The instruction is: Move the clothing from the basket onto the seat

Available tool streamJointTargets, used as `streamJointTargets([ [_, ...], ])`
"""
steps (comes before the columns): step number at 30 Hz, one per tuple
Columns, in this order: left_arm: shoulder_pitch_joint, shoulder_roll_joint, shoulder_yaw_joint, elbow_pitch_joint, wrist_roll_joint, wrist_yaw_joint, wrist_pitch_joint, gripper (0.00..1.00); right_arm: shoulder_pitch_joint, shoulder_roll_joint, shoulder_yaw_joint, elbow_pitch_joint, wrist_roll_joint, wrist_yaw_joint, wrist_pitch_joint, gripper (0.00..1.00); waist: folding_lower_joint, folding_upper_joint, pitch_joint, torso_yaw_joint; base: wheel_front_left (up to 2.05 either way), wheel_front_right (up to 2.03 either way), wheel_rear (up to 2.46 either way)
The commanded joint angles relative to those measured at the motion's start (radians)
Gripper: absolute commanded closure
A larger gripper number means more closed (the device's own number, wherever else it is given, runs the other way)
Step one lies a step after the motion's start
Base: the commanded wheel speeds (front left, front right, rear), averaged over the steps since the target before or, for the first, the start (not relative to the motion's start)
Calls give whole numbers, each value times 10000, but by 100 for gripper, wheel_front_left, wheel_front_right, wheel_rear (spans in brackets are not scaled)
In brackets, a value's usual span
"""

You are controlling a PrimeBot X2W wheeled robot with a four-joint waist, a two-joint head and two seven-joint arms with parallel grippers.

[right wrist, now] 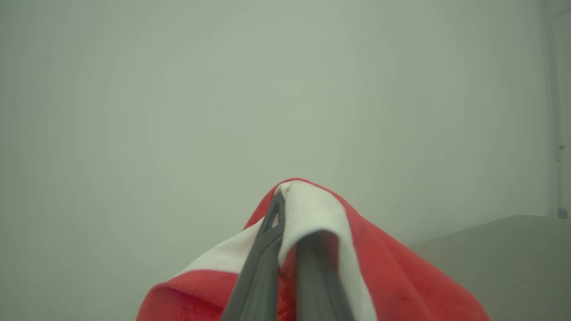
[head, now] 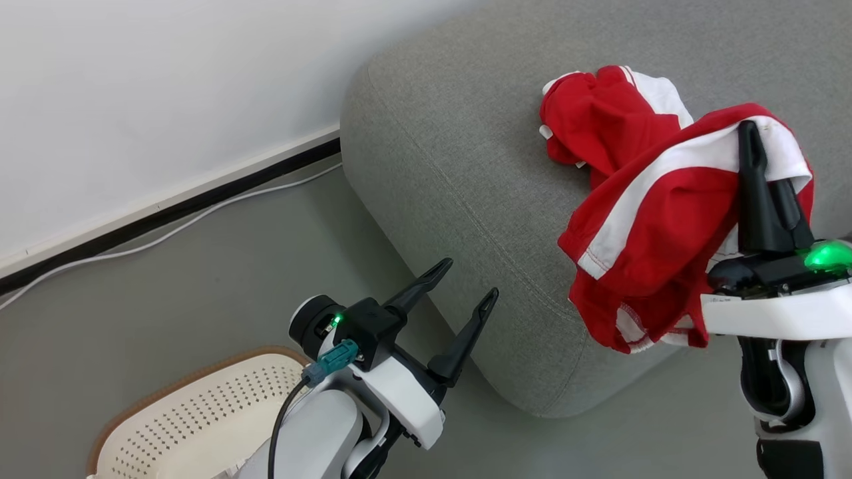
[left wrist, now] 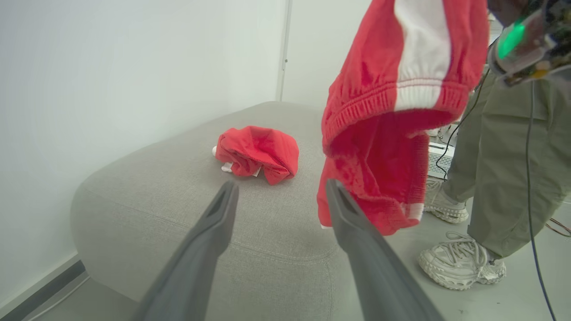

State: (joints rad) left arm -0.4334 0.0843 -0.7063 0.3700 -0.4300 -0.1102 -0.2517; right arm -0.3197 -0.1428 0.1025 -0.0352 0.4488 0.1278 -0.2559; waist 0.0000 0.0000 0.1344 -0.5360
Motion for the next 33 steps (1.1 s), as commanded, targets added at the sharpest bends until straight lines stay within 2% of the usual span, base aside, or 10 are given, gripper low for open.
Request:
streamJointTargets([
  [1,-366,114,240,-307,123,-87,-100,0,-509,-199,11,-252,-203,29,-59,100,0,0,269,-21,0,0,0],
  [8,-359,459,100,-539,210,-123,-98,0,-2114,-746,-614,590,-612,29,-59,100,0,0,1112,-17,0,0,0],
  [27,-957,1343,-489,-1308,144,-183,428,0,-6893,-2094,-1773,3882,-1721,29,-59,100,0,0,3270,1058,0,0,0],
  [33,-1181,1534,-594,-1462,71,-190,453,0,-8299,-2534,-2279,5176,-2421,29,-42,100,0,0,3798,1529,0,0,0],
])
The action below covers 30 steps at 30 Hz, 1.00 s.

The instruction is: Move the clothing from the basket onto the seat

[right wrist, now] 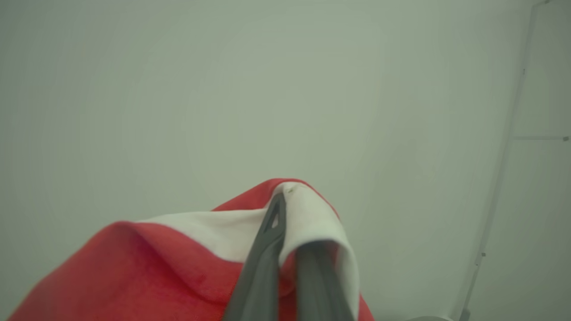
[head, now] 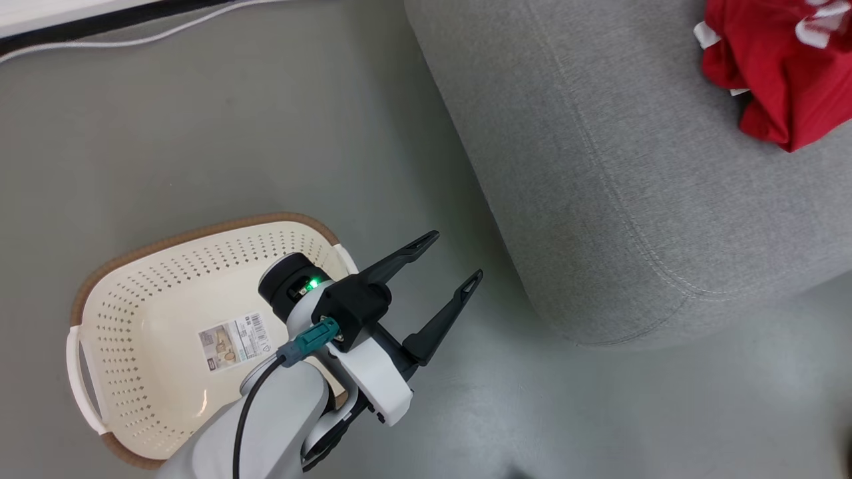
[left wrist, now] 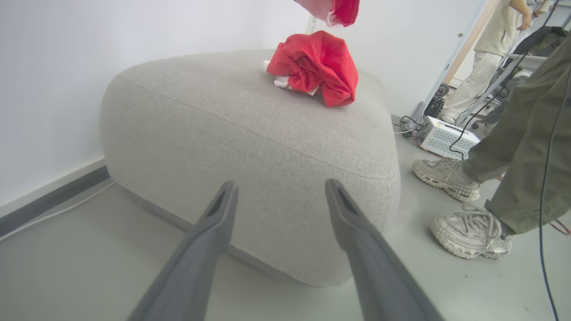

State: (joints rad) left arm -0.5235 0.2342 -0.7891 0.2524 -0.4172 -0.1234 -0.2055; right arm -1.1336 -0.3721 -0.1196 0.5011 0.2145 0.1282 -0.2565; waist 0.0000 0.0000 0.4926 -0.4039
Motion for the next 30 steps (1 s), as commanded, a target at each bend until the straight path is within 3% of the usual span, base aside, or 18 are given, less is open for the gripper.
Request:
streamJointTargets([
  [1,-304,66,214,-300,-65,-58,-8,0,-369,-320,-248,-3,-282,25,-19,100,0,0,304,282,0,0,0],
  [7,-383,260,139,-302,-159,-62,-21,0,-1407,-582,-2078,1138,-1559,25,186,100,0,0,766,725,0,0,0],
  [14,-517,445,204,-284,-273,-64,-94,0,-1310,-57,-3467,2242,-2740,25,331,100,0,0,1128,1010,0,0,0],
  [21,-663,469,217,-206,-331,-65,-175,0,-510,718,-3269,3170,-2582,25,150,100,0,0,1222,1157,0,0,0],
  [30,-660,407,238,-41,-449,-62,-312,0,987,942,-2879,3854,-1818,25,-17,100,0,0,989,1310,0,0,0],
])
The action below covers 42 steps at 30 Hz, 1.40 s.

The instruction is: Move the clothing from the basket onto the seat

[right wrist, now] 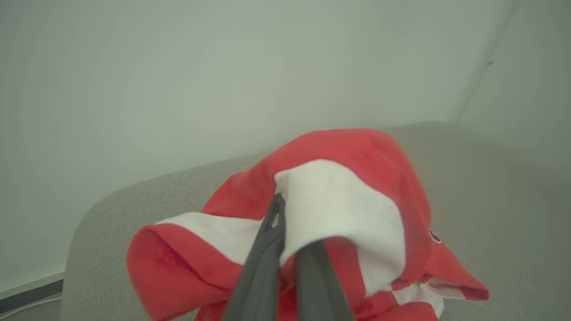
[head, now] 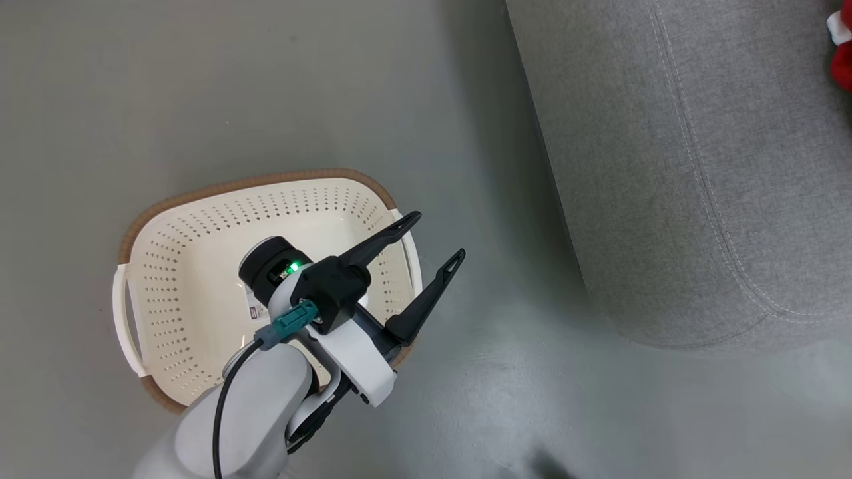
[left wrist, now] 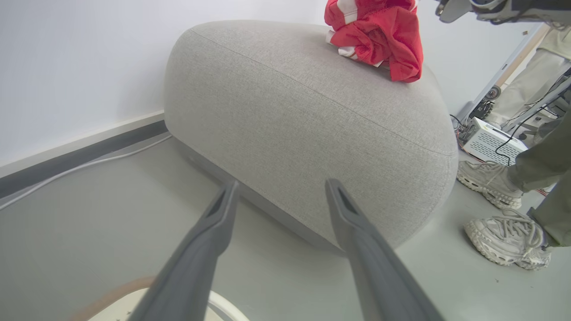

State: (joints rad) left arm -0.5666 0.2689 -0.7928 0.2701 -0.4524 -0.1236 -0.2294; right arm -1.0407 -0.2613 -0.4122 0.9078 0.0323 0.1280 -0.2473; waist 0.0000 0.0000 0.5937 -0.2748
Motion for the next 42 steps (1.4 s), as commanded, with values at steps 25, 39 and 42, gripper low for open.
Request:
streamJointTargets([
  [25,938,-749,1684,737,-342,268,-321,0,4411,533,3561,-2155,2544,27,-144,0,0,0,-2691,999,0,0,0],
  [39,2205,-710,4262,1159,-82,737,-322,0,4797,695,5281,-2857,3028,27,-145,0,0,0,-4351,1920,0,0,0],
  [42,2439,-700,4642,1257,-9,810,-323,0,4919,723,5446,-2935,3065,27,-145,0,0,0,-4589,2036,0,0,0],
])
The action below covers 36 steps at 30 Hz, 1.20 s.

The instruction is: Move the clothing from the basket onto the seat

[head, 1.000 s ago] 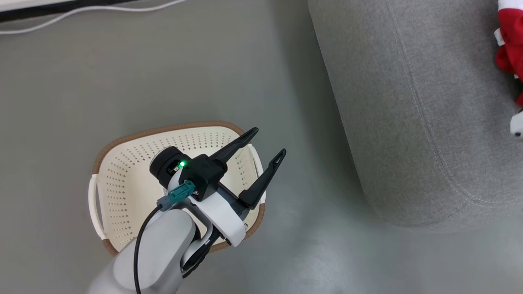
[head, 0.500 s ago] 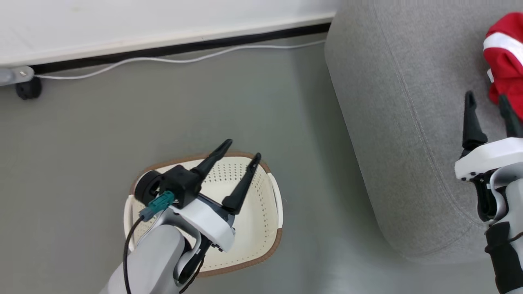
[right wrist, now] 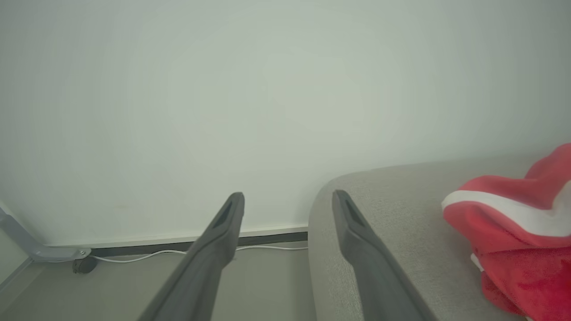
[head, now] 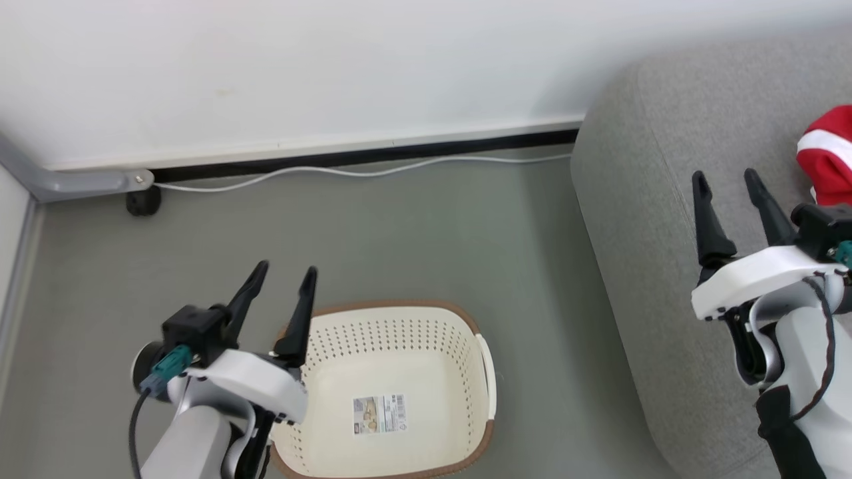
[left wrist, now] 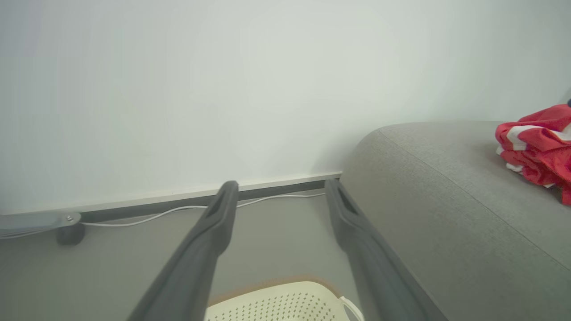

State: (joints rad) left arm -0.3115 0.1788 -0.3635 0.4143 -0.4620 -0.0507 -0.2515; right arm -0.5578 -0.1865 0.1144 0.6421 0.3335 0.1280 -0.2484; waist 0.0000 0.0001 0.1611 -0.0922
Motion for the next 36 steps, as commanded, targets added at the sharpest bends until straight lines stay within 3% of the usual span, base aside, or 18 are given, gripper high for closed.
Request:
streamJointTargets([
  [1,123,185,719,-108,176,148,-102,0,246,-6,341,-347,60,27,-133,0,0,-1,-509,317,0,0,0],
  [13,1461,56,2646,126,718,377,-102,0,1218,326,563,-807,-179,27,-133,0,0,-1,-1386,480,0,0,0],
  [22,2455,-427,3988,-383,1290,641,-103,0,2142,554,691,-1346,-428,27,-133,0,0,-1,-1564,415,0,0,0],
  [36,3452,-1032,5211,-1210,2095,298,-103,0,3305,868,126,-1859,-862,27,-133,0,0,-1,-1660,258,0,0,0],
])
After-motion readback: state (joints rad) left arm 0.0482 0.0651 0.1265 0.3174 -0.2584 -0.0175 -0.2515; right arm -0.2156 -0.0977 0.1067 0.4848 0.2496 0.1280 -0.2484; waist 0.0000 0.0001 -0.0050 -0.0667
